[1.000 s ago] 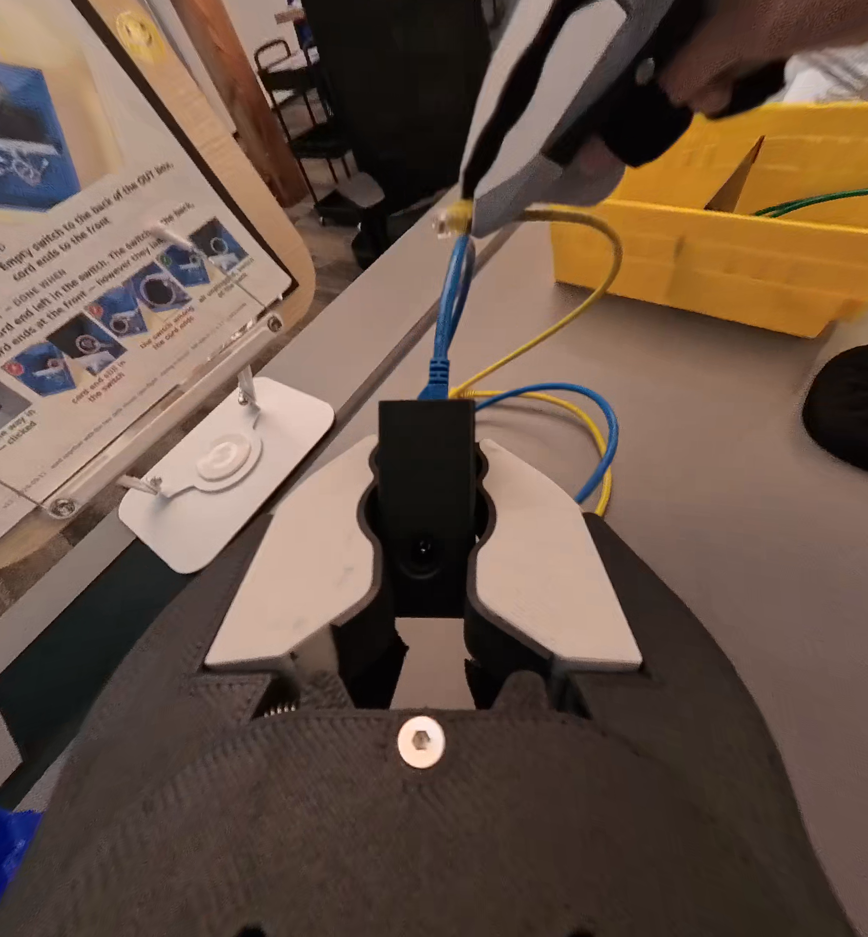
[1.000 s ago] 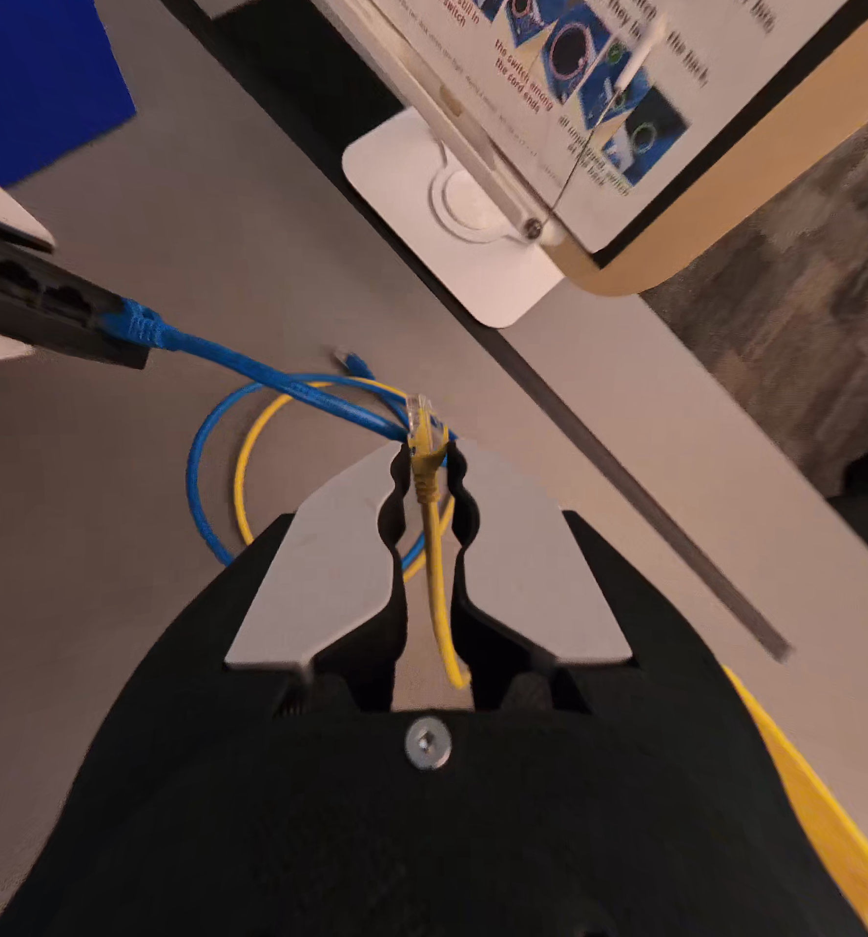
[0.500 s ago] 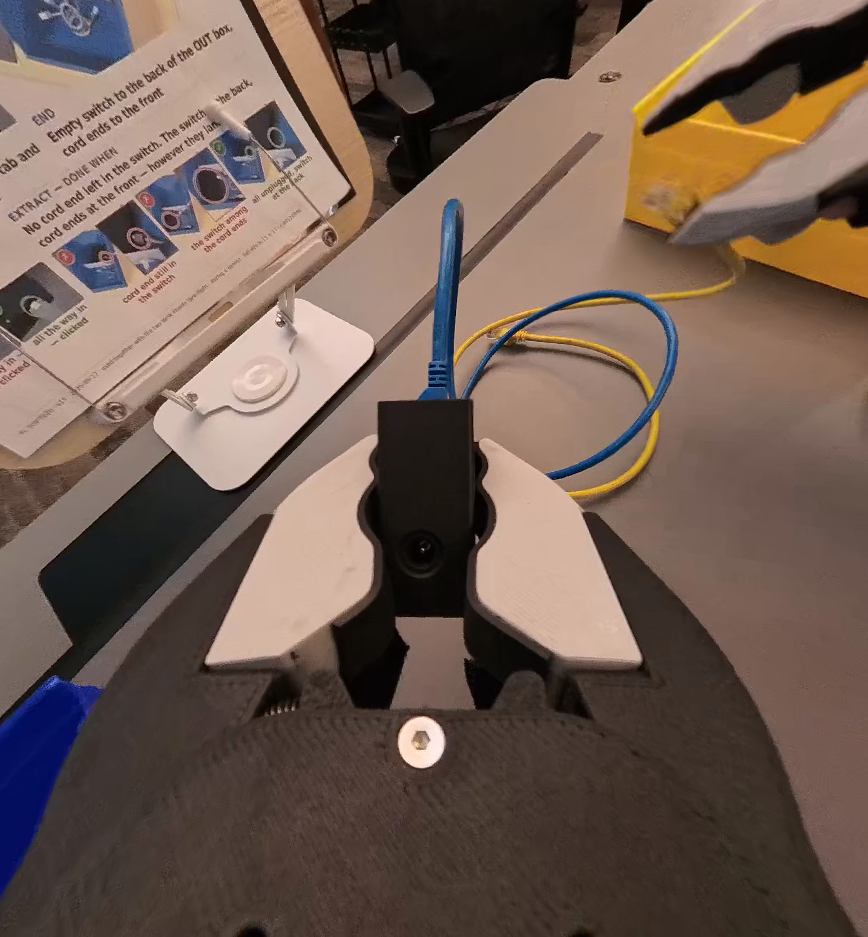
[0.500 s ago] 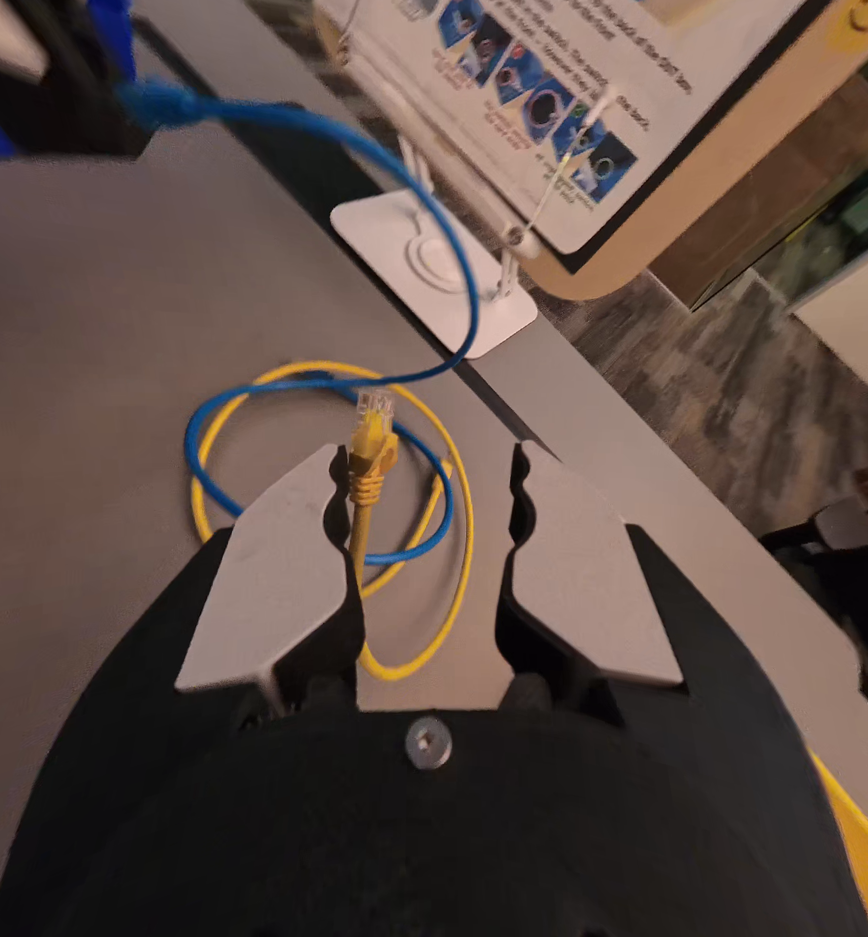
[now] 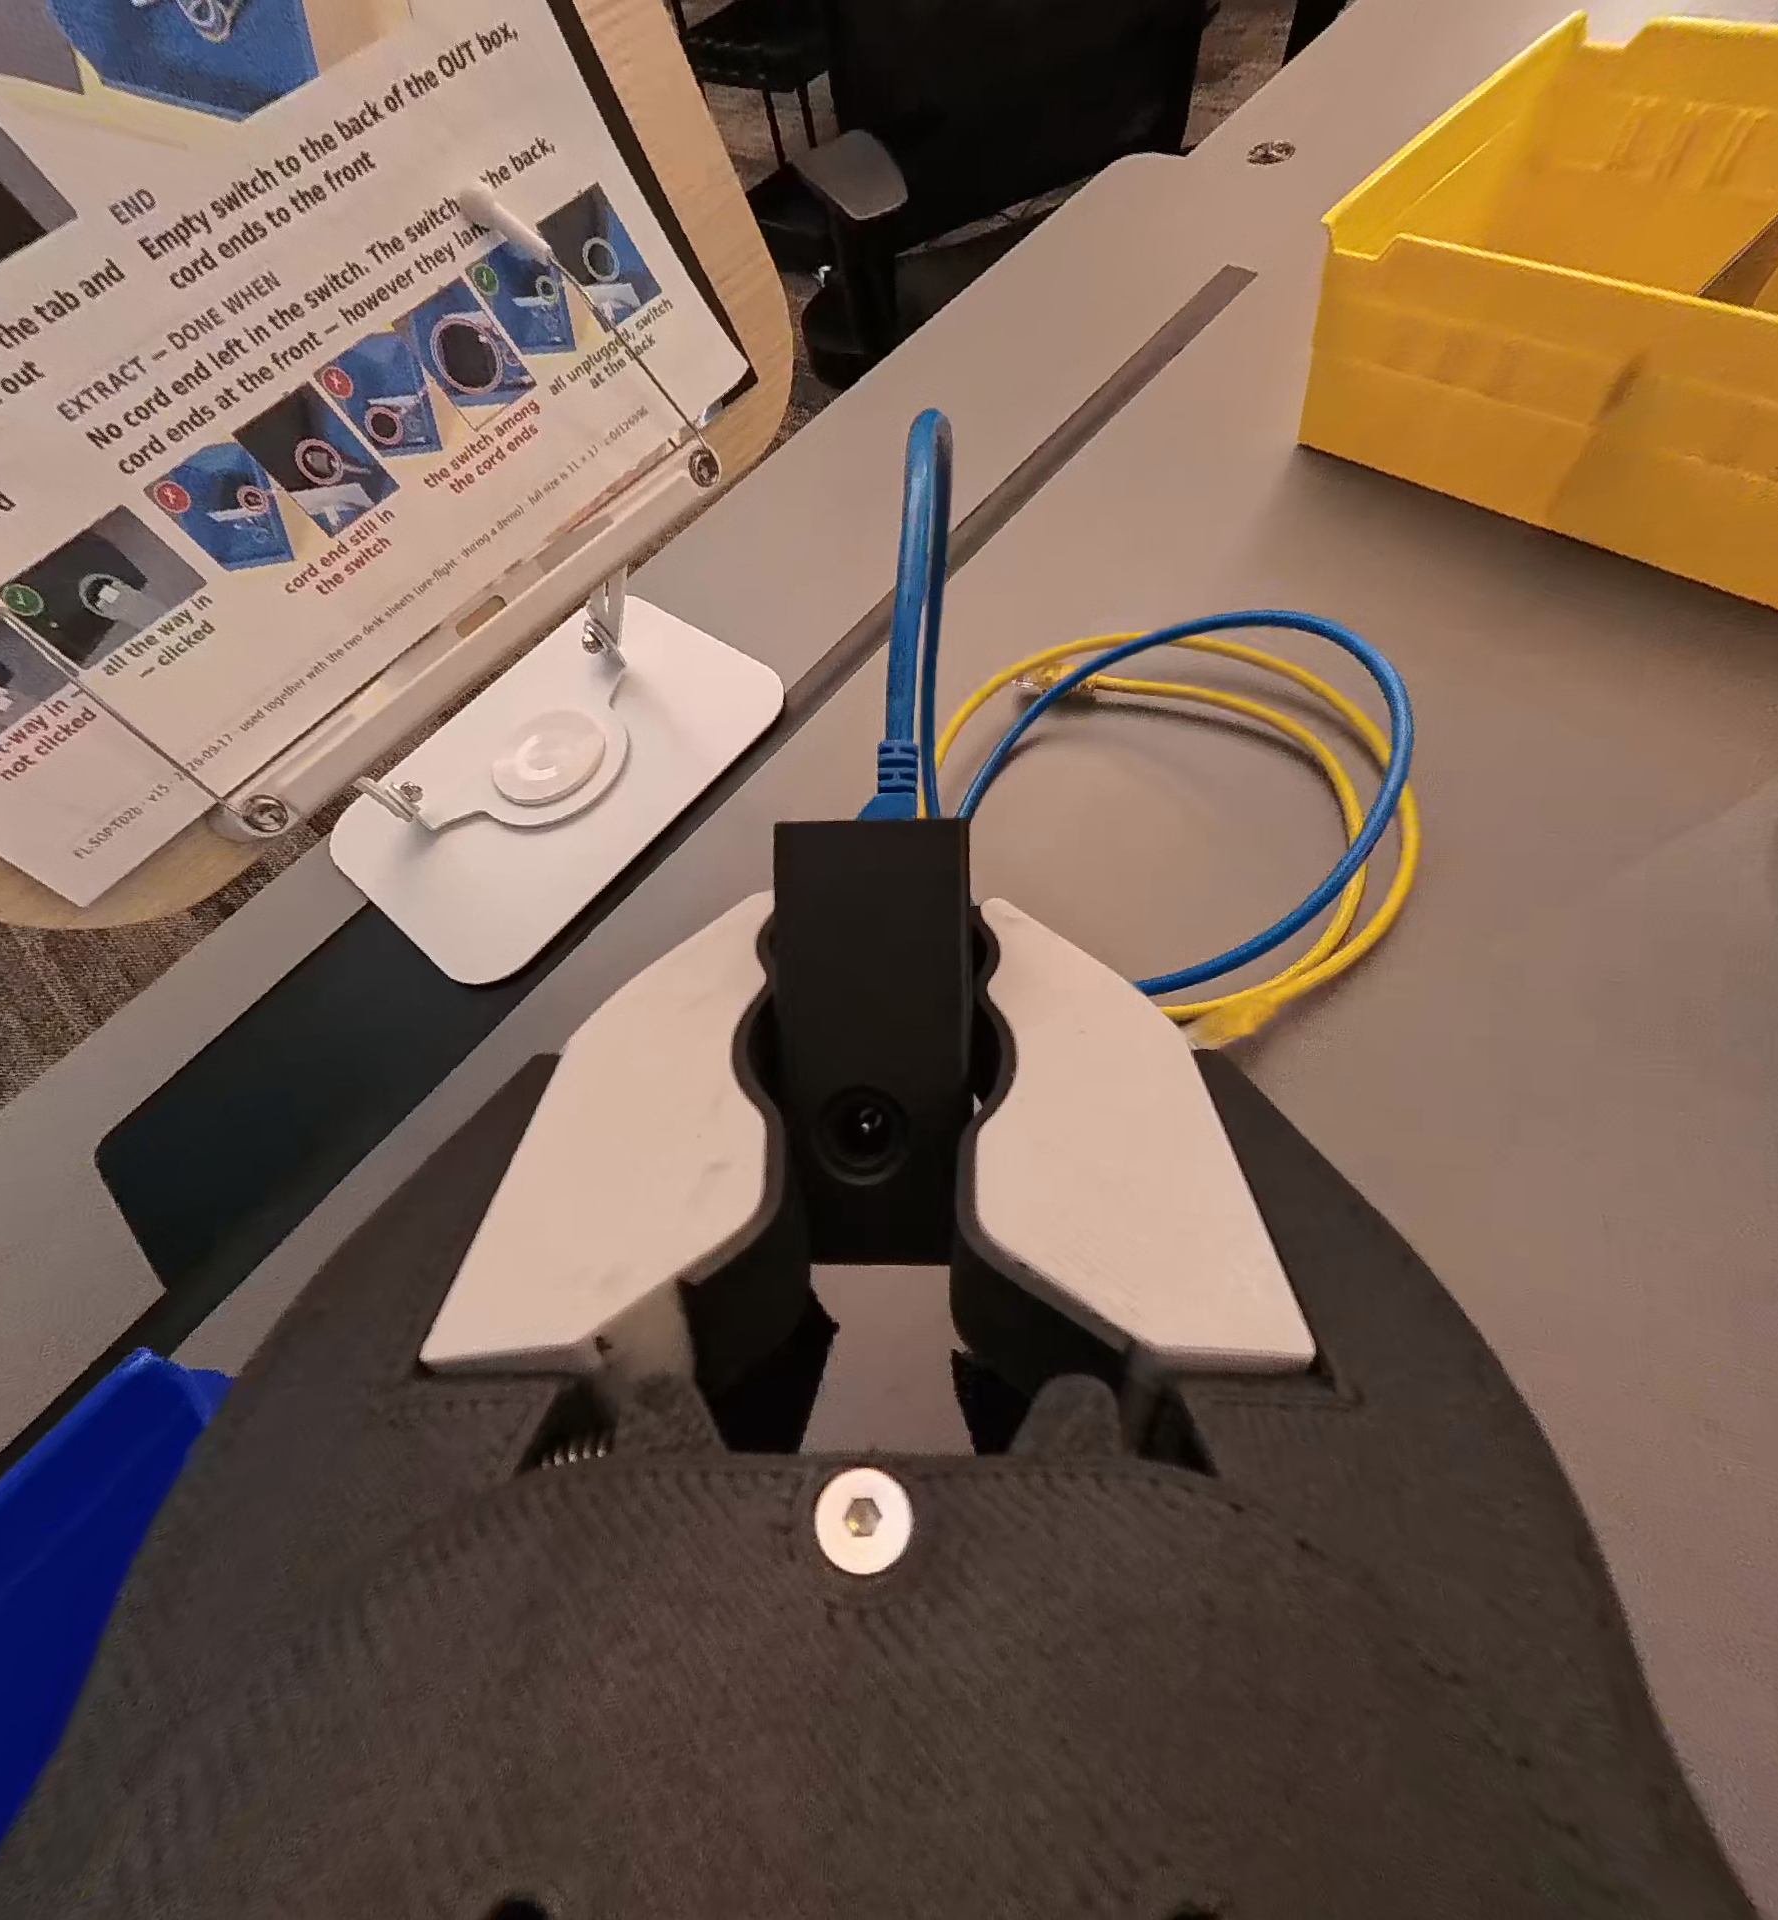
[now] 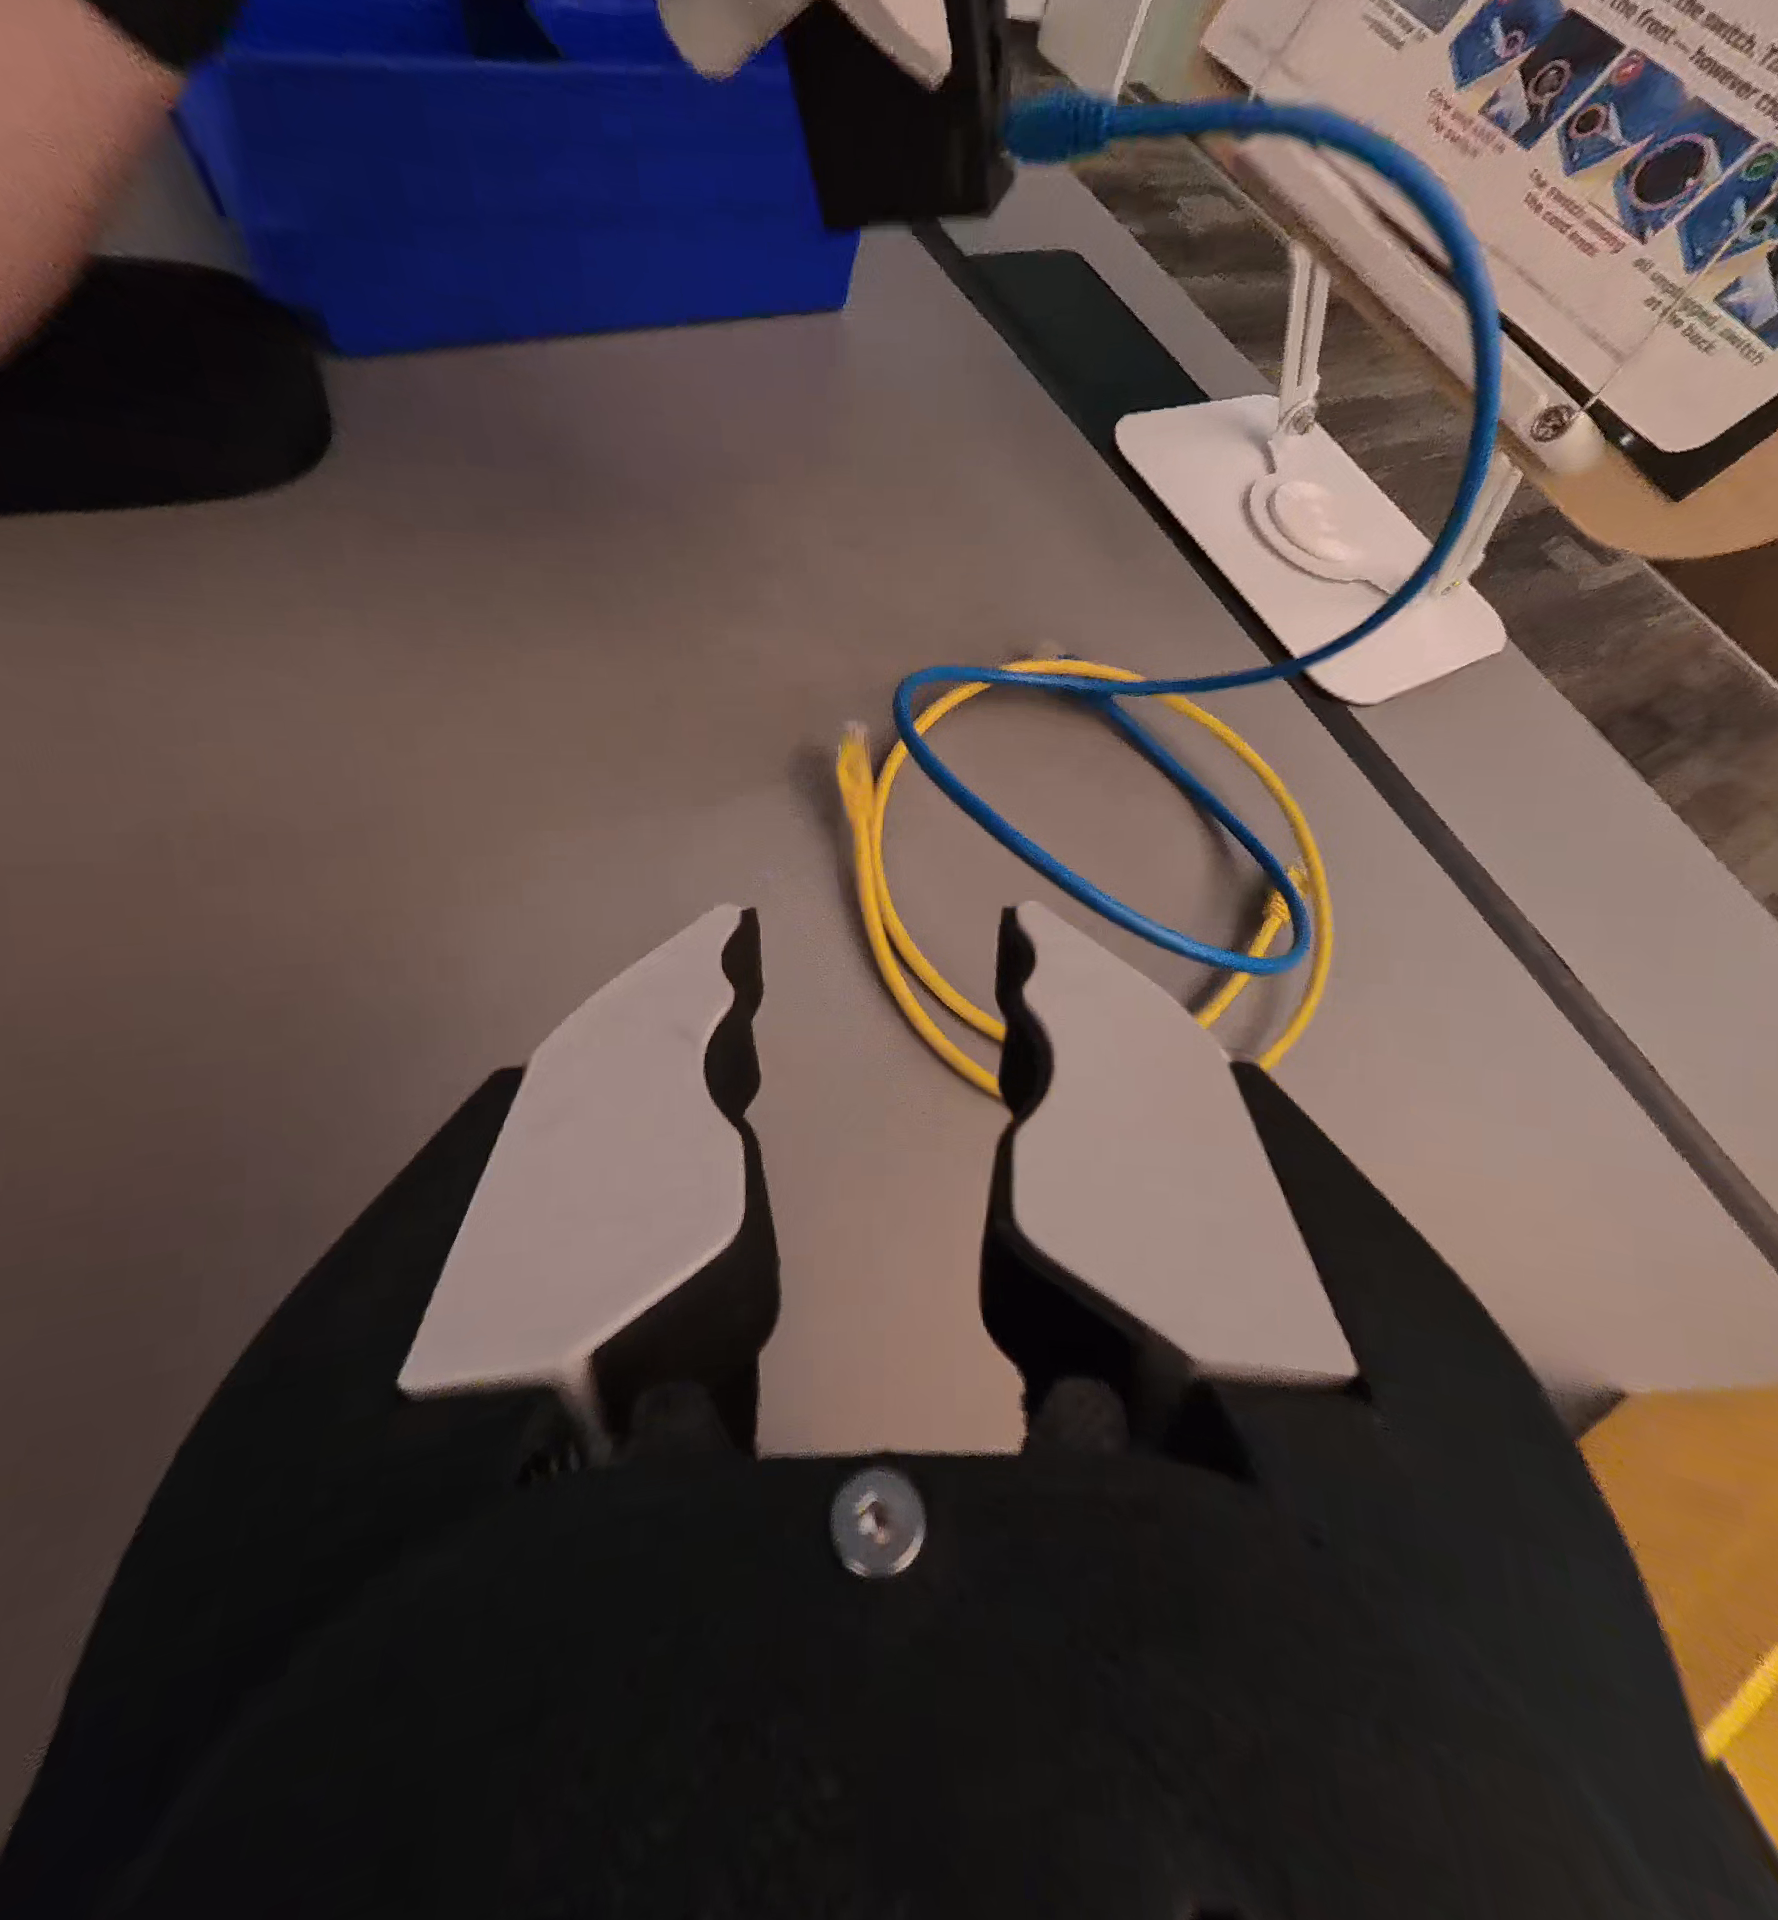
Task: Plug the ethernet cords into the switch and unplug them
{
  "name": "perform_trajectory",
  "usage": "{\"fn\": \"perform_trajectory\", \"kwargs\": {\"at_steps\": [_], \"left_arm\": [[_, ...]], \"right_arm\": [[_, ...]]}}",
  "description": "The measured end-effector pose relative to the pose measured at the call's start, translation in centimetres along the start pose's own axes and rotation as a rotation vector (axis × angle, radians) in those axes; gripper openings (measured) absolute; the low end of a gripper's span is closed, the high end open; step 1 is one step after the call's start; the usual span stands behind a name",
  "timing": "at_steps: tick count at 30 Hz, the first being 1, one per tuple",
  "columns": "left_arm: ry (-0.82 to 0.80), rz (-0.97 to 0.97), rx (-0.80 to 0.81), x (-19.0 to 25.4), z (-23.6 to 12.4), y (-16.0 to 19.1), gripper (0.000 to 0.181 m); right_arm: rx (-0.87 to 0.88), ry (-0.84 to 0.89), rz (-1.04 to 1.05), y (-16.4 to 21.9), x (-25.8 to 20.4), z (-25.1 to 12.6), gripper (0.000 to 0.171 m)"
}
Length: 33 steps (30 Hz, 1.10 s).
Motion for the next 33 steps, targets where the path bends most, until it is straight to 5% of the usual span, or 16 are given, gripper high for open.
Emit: {"fn": "perform_trajectory", "kwargs": {"at_steps": [7, 12, 17, 25, 30, 33], "left_arm": [[-0.013, 0.032, 0.049, 0.3, -1.2, -1.1, 0.029], [-0.023, 0.032, 0.142, 0.6, -3.2, -2.8, 0.029], [-0.113, 0.046, 0.269, 0.1, -6.6, -4.6, 0.029], [-0.103, 0.021, 0.398, -0.1, -11.2, -6.1, 0.029], [-0.066, 0.003, 0.431, 0.2, -12.2, -6.4, 0.028], [-0.091, 0.018, 0.415, 0.0, -12.0, -6.3, 0.028]], "right_arm": [[-0.278, -0.04, -0.215, 5.0, 1.4, 4.9, 0.028], [-0.119, -0.075, -0.046, 4.4, 0.4, 9.2, 0.027], [0.017, 0.081, -0.085, 3.6, -1.2, 11.1, 0.024], [-0.03, 0.166, -0.004, 4.3, 1.4, 10.6, 0.024], [0.001, 0.394, -0.026, 3.5, 4.9, 11.6, 0.036], [0.044, 0.43, 0.192, 4.0, 7.0, 13.4, 0.05]]}}
Point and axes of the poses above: each gripper's, where its closed fingertips meet, z out along the fingers, y out of its underside, x = y × z across the jaws, the point moved 7 cm from there along -z, back along the fingers, and after that the axes turned 8 degrees about x, right-handed, at the moved point
